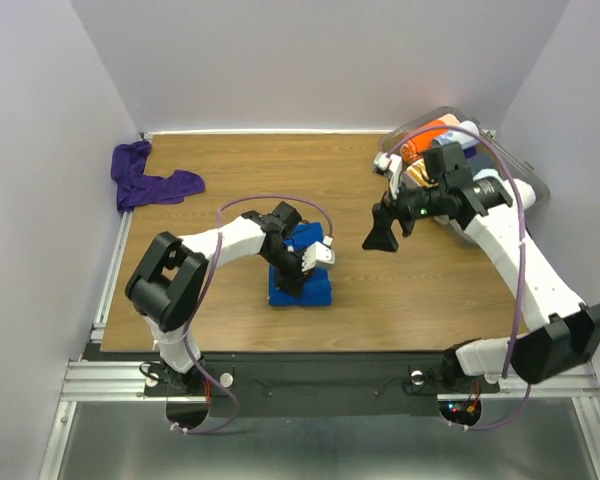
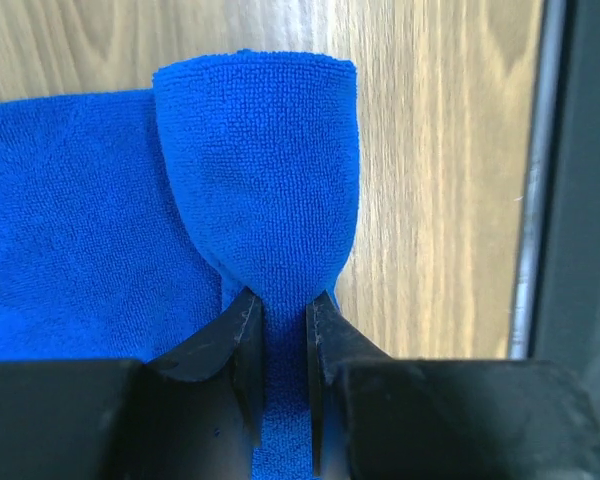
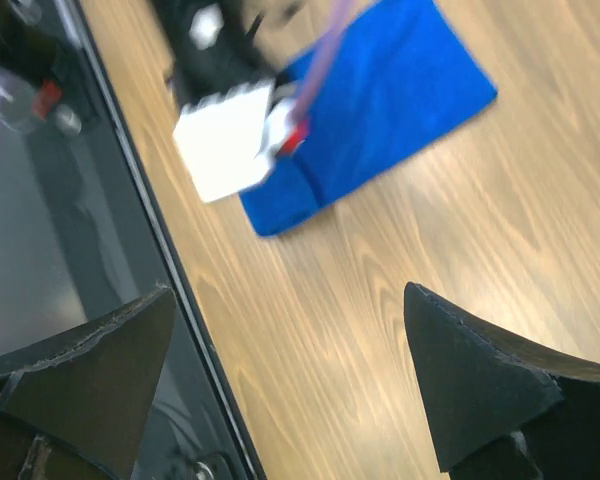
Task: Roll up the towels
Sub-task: Roll the towel
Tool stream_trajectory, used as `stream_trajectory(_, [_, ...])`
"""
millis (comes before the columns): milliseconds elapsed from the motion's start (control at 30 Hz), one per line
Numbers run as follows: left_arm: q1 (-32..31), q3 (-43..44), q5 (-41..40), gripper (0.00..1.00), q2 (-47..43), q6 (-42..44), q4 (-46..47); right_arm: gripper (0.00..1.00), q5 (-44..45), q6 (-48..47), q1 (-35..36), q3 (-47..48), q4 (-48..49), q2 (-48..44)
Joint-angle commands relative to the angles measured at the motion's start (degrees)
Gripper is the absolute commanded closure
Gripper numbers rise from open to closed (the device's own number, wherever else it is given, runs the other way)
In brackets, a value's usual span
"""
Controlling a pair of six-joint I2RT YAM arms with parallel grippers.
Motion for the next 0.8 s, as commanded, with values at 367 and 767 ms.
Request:
stream_trajectory(367, [13.69,20.88,15.0,0.85,28.24,11.05,-23.97,0.05,34.39,-5.49,28.3,-15.62,22.42,0.07])
stream_trajectory(767, [14.66,23.89,15.44,0.82,32.21,11.68,-25.12,0.12,38.81,-13.93,38.51,-23.19,39.31,12.37])
